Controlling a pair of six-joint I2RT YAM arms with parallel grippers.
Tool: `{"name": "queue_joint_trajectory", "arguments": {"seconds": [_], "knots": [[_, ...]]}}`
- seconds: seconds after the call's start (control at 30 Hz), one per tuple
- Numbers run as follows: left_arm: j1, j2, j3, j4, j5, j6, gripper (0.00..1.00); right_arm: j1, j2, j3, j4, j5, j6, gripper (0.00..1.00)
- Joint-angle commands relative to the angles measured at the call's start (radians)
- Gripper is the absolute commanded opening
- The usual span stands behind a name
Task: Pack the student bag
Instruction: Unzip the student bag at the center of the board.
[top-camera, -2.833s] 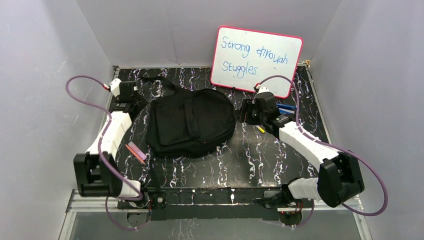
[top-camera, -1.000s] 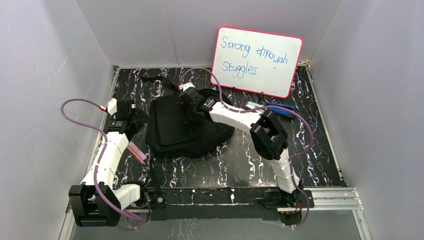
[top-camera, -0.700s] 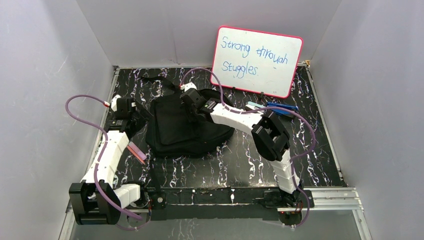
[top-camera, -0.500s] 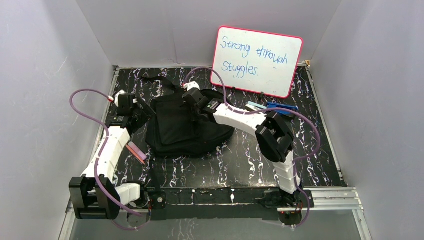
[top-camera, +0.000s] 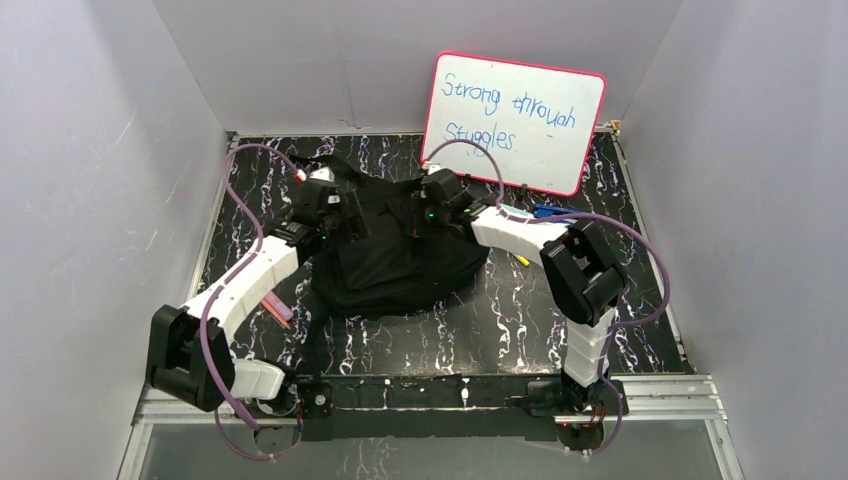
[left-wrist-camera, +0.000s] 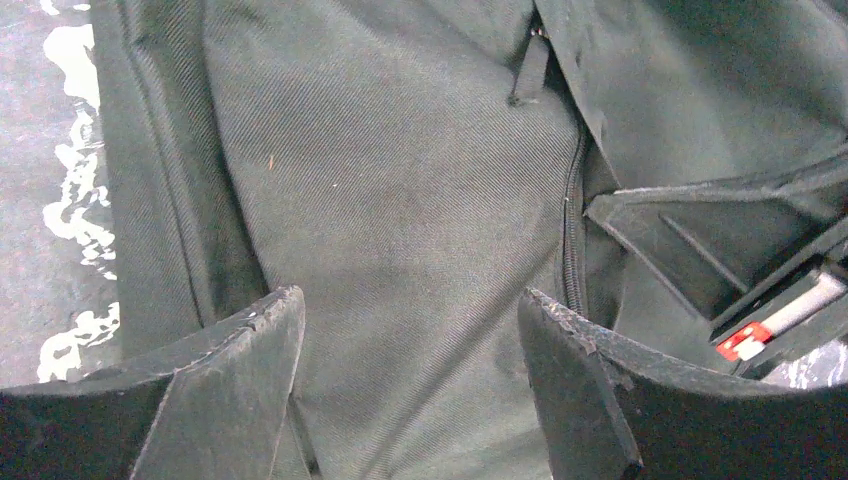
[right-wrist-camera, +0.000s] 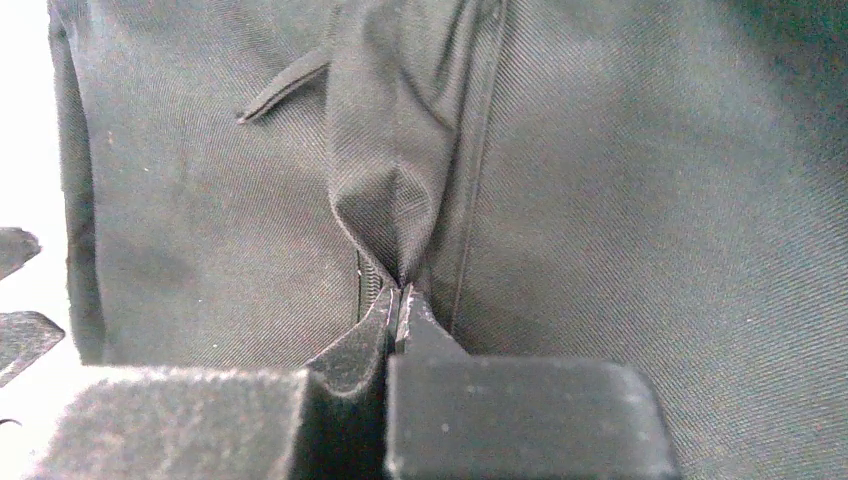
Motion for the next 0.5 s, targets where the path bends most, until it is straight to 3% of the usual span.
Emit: {"name": "queue_joint_trajectory", "arguments": {"seconds": [0.0,0.2,0.47], "knots": [[-0.069,0.052,0.072,0.027,-0.035,0.064,0.75,-0.11,-0.06,-0.142,0.228,-0.286,0.129,0.0],[-0.125,0.155,0.115,0.03,-0.087,0.059,0.75,-0.156,-0.061,-0.216,0.38,-0.459,0.146,0.0],[-0.169,0.252,0.135,0.057,-0.145,0.009,0.76,-0.156,-0.066,-0.261,0.459,-0.546,0.175,0.0]]}}
